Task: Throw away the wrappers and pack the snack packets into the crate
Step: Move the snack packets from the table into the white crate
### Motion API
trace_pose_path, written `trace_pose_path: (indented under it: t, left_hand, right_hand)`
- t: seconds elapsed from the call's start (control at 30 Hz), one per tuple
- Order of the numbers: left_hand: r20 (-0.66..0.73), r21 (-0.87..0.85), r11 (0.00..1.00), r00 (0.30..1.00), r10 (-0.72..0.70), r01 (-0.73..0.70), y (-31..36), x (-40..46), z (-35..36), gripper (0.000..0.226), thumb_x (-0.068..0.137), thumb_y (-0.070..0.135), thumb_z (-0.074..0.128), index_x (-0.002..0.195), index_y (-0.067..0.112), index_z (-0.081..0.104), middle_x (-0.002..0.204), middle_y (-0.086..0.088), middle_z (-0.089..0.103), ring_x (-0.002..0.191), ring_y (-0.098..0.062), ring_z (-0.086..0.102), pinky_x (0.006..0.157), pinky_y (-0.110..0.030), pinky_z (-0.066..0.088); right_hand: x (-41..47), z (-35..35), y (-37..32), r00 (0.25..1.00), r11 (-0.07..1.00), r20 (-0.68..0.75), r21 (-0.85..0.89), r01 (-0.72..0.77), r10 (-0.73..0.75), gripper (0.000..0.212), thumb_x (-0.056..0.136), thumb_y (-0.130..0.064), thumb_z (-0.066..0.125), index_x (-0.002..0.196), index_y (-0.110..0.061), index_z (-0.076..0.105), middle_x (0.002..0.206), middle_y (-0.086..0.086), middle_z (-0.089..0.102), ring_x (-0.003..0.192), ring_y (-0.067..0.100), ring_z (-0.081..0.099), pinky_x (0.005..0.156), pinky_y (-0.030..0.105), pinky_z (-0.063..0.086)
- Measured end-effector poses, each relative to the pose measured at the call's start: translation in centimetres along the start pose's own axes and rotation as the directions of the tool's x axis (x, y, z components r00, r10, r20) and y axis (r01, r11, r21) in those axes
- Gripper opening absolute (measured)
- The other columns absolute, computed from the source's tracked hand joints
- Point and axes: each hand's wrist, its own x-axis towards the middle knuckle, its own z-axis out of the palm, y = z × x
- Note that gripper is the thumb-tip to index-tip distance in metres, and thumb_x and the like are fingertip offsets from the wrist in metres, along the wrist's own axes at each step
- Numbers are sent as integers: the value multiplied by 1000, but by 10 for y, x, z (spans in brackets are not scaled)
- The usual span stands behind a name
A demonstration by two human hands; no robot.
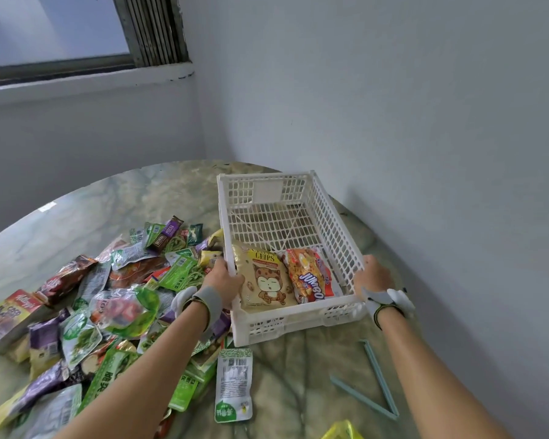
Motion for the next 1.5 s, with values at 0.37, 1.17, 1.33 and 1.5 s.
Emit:
trace_pose_path:
  t: [0.37,1.17,1.33,1.5]
  left_hand:
    - [157,-582,813,984,78,28,60,3,52,27,84,1,63,99,16,46,108,-16,64,91,-34,69,69,-48,60]
    - [205,-374,926,978,31,49,-4,26,103,51,76,41,77,109,22,44,111,5,63,91,-23,70,72,-48,61]
    - [192,-265,964,980,57,-4,-3,22,79,46,81,55,65,106,21,48,103,6,60,91,-21,67,61,-34,59]
    - [147,-67,995,985,89,-80,-34,40,12,24,88,44,61,92,21,55,93,-6,70,79,-23,73,60,-36,60]
  right_hand:
    - [93,-112,-27,987,988,-160,-157,8,-34,38,94,-17,48,131,-18,48,125,24,54,115,45,51,96,46,40]
    - [118,-26,40,994,982,113,-188,28,-6,36,96,-23,47,132,-19,45,118,21,59,98,40,59,80,39,46]
    - [106,-10,8,972,927,-196,-372,45,-126,38,83,-12,49,119,-12,58,114,26,54,105,41,48,88,44,36]
    - [49,36,-76,898,931,-246,-92,353,-364,28,79,-8,60,106,-13,66,110,17,57,105,37,50,88,46,42]
